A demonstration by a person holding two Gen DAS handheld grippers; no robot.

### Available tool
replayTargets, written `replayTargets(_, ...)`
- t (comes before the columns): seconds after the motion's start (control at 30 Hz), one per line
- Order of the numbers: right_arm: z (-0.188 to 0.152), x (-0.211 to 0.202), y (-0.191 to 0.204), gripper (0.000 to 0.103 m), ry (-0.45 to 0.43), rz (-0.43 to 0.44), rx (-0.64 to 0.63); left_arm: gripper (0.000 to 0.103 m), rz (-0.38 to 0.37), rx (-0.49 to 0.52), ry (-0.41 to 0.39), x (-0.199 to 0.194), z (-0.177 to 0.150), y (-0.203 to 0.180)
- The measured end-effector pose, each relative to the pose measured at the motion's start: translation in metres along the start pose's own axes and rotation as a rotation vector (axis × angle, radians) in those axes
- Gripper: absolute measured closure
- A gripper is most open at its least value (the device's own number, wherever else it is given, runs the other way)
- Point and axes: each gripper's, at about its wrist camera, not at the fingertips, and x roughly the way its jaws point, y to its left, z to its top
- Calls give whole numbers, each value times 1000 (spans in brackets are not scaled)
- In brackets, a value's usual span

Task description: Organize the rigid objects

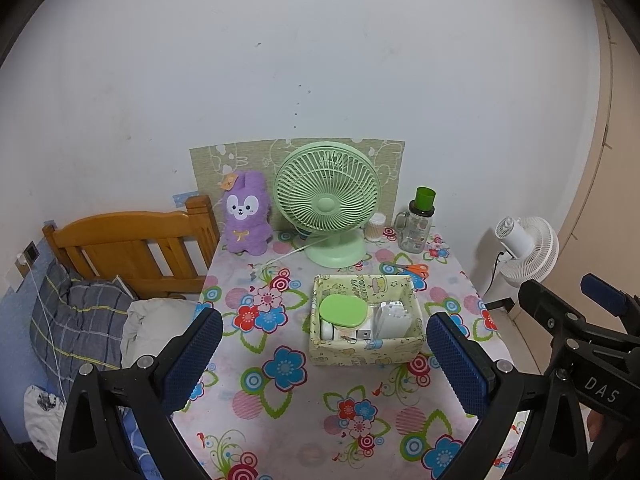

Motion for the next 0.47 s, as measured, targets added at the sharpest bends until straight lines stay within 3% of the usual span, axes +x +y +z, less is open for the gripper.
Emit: replayTargets(0.47,1,0,-1,3,1,-4,-4,0,16,-5,-2,-2,-2,3)
